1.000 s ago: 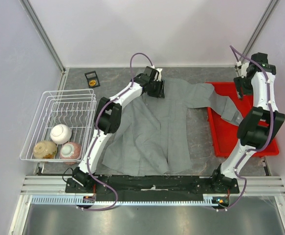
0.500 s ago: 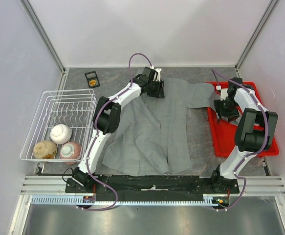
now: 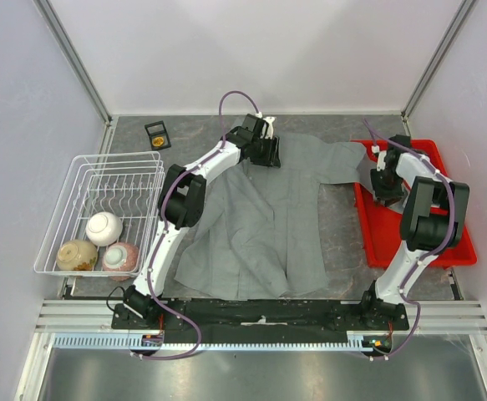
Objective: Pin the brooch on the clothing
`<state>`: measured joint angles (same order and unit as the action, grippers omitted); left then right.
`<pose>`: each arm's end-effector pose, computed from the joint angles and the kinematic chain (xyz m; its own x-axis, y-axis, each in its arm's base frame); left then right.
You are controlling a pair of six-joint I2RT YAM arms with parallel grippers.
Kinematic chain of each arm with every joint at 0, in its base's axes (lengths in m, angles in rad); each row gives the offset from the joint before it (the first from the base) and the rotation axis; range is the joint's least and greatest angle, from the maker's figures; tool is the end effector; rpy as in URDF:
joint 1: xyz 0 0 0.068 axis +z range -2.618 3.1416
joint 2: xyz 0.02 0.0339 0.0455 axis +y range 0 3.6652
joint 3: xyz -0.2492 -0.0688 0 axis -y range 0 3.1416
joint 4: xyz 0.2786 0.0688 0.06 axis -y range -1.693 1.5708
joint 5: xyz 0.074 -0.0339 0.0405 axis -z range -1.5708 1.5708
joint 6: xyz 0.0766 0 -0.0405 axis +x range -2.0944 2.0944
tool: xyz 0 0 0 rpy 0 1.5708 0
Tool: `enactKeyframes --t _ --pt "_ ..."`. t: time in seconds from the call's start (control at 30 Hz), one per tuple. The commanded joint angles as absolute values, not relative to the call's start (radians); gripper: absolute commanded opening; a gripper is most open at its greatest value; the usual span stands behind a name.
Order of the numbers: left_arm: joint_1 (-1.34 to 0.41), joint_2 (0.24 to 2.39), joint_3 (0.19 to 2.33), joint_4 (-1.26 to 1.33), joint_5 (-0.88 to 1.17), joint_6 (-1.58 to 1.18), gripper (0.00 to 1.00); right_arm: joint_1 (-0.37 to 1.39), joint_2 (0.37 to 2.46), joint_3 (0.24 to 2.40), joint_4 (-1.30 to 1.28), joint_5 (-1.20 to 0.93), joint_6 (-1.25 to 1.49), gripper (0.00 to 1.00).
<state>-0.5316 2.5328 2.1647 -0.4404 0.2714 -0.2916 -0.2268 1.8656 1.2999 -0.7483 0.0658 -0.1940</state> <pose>0.5137 -0.3259 0.1048 -0.7834 0.1394 -0.6057 0.4414 0.8109 -0.3842 0.3866 -0.0944 0.1078 -0.9712 0.0267 -0.2370 0.0544 0.9923 -0.1114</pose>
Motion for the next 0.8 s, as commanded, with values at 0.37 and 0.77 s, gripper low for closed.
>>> enactKeyframes --t 0.37,0.77 --pt "-0.500 2.540 2.137 -0.497 0.248 -0.310 0.53 -0.314 1.773 1.531 -0.943 0.095 -0.324 0.00" --pt "-0.500 2.537 2.132 -0.497 0.262 -0.311 0.53 -0.209 1.831 1.434 -0.861 0.046 -0.229 0.61"
